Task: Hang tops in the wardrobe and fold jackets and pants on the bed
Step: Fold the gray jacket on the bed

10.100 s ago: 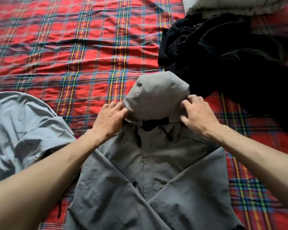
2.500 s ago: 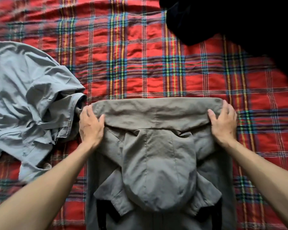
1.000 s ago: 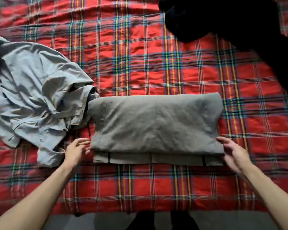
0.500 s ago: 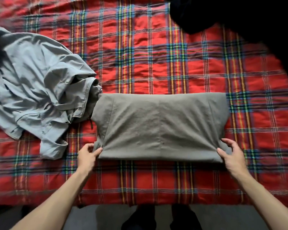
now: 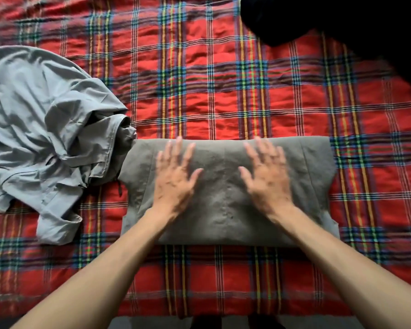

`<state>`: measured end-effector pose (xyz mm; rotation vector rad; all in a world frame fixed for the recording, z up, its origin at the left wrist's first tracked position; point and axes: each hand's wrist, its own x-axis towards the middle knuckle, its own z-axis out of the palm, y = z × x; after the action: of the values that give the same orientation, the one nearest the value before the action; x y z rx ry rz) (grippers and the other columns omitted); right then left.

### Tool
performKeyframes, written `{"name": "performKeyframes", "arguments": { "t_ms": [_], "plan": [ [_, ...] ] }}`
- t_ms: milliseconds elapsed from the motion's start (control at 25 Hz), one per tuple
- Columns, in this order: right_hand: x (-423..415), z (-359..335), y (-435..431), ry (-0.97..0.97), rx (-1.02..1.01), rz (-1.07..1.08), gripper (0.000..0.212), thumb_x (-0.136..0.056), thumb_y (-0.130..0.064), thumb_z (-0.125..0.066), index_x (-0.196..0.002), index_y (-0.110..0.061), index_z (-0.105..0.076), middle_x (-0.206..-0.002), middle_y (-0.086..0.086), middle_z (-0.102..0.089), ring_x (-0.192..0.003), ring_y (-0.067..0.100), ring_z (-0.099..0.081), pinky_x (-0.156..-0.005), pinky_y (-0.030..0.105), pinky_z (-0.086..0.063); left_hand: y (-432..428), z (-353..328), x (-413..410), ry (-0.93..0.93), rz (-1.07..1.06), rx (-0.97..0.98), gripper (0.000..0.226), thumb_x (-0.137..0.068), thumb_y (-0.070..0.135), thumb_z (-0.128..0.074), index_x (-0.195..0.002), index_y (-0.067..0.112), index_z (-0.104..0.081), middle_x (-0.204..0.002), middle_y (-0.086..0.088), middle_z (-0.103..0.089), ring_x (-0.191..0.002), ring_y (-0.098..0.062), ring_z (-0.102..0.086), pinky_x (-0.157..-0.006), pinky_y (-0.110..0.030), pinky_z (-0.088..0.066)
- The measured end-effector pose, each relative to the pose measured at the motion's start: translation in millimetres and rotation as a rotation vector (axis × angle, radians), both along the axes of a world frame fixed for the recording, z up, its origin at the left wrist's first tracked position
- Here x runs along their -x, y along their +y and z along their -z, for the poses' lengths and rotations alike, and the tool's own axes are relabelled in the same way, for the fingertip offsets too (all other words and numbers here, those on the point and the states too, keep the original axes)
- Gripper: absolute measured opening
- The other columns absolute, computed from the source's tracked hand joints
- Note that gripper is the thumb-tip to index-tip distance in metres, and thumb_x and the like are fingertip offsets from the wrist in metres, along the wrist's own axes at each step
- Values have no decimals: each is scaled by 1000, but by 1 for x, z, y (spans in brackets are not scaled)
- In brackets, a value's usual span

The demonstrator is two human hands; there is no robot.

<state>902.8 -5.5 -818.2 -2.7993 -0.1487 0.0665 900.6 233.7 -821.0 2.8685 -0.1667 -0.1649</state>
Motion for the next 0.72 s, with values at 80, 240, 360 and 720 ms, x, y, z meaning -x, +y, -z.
{"name": "performKeyframes", "arguments": {
  "t_ms": [80,240,360,720],
  "plan": [
    [-19,31,34,-4,74,-153,62,-91,-48,-38,-147,-21,-43,-154,13,-38,-144,32,-32,-118,48,-14,-23,37,-18,62,121,-106,69,-93,60,-29,-154,27,-25,-162,-12,-20,-149,-36,-15,-119,-53,-9],
    [-29,79,-25,26,229,-24,65,-92,-54,-35,-147,-22,-42,-153,11,-40,-142,35,-33,-119,50,-11,30,81,-23,107,-13,-224,76,-90,68,-27,-155,29,-22,-161,-19,-15,-149,-40,-9,-119,-50,-1],
    [-16,74,-105,125,357,183,68,-95,-55,-24,-150,-18,-37,-157,9,-34,-146,33,-27,-119,55,-10,75,77,-17,178,-203,-319,73,-96,64,-32,-155,23,-21,-158,-28,-16,-145,-44,-17,-119,-54,-9],
    [84,38,7,36,145,-216,67,-91,-49,-43,-150,-19,-35,-158,6,-32,-147,26,-25,-119,48,-15,-19,47,92,100,89,-210,81,-89,68,-32,-153,20,-24,-159,-27,-13,-148,-44,-11,-116,-62,-12]
  ]
}}
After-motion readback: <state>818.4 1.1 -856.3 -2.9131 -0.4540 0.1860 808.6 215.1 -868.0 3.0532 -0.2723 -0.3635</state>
